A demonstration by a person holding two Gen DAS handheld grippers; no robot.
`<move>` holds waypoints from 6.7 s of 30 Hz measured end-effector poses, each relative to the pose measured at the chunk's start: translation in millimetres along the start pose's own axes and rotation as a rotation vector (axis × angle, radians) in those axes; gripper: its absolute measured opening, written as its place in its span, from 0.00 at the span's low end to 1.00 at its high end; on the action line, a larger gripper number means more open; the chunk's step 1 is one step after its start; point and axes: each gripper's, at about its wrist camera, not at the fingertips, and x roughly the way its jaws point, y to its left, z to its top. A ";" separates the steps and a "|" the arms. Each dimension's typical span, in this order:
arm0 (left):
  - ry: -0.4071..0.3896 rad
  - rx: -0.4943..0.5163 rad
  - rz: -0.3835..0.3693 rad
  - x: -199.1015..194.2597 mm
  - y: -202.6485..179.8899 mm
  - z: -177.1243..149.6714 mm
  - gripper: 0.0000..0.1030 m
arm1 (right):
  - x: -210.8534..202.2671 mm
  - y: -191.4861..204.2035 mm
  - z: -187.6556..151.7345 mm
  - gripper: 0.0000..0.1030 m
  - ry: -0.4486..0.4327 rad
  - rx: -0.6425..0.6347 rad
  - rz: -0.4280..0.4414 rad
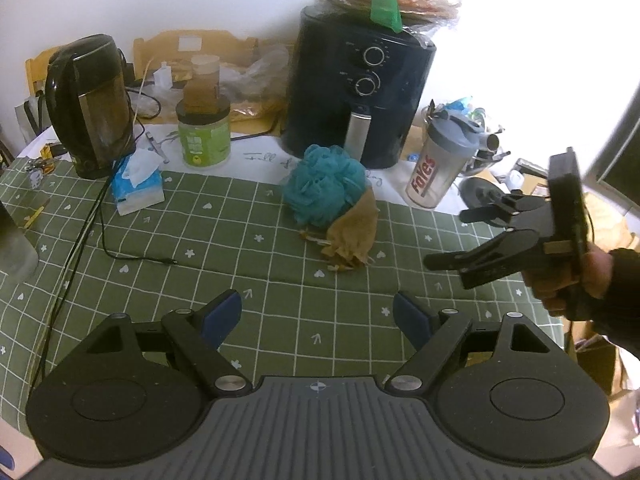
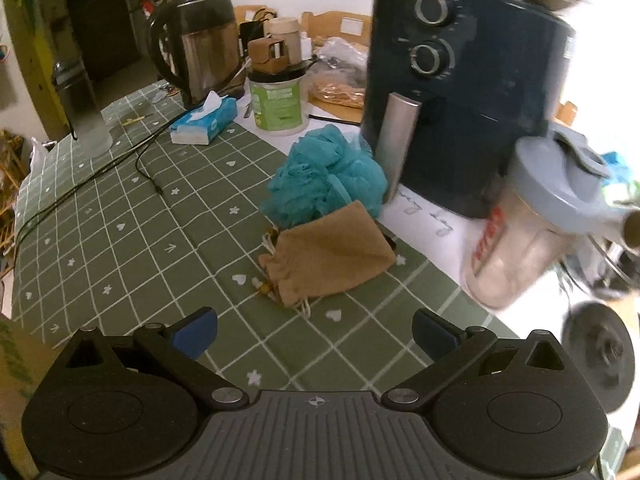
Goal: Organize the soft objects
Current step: 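Reach the right tool to the brown drawstring pouch and grasp it, then grasp the teal mesh sponge with the left tool while the right tool holds the pouch, then carry the sponge with the left tool to the box while the right tool carries the pouch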
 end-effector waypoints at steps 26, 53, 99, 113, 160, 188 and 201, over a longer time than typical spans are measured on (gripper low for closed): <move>0.043 -0.133 0.083 -6.5 41.9 -28.5 0.81 | 111.0 24.4 2.7 0.54 0.043 -0.188 0.023; 0.011 -0.060 0.074 0.6 43.4 -14.8 0.81 | 10.1 -11.6 10.3 0.09 0.048 -0.005 0.036; -0.137 0.492 0.044 197.7 -23.5 46.7 0.63 | -143.2 -10.0 -69.1 0.09 -0.070 0.401 -0.112; -0.088 0.508 0.050 242.4 -21.1 53.6 0.11 | -158.1 -2.7 -94.4 0.09 -0.056 0.470 -0.156; -0.123 0.234 -0.024 40.3 -2.5 46.5 0.04 | -191.9 20.7 -69.9 0.09 -0.165 0.320 -0.066; -0.166 0.246 -0.231 -80.3 -75.2 -24.1 0.07 | -237.3 35.9 -88.4 0.09 -0.244 0.294 -0.037; -0.051 0.205 -0.142 -65.3 -98.6 -79.5 0.59 | -255.3 45.3 -104.9 0.09 -0.261 0.278 0.007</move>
